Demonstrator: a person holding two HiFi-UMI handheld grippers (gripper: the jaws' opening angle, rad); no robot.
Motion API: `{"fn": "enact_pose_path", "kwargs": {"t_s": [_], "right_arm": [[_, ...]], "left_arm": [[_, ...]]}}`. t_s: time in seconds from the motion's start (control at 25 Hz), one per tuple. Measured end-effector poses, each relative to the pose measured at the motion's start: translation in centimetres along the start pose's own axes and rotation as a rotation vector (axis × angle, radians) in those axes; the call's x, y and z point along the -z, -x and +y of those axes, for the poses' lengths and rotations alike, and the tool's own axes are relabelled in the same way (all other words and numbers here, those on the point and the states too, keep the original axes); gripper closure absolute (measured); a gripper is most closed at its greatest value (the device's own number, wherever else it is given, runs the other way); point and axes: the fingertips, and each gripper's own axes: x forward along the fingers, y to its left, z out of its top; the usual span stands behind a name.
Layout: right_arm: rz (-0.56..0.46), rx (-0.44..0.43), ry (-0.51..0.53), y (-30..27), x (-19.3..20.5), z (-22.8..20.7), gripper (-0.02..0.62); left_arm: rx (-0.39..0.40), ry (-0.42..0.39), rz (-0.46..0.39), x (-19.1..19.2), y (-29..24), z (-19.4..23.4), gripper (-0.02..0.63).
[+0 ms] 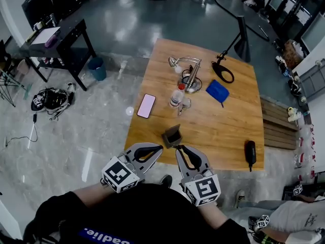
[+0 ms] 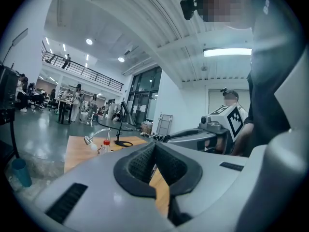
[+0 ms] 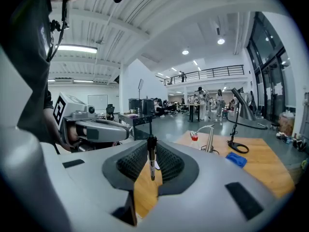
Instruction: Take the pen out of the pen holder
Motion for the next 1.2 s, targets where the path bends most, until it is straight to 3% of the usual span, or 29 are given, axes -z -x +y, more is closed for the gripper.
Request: {"fn": "enact_pose_path", "kwargs": {"t_s": [1.2], "right_arm": [[-0.007,-0.025,-0.001,1.1,0.5,2.0,0.534]], "left_arm": [[0.018,-0.009,0.021,0.7,0.8,-1.6,0.600]]}}
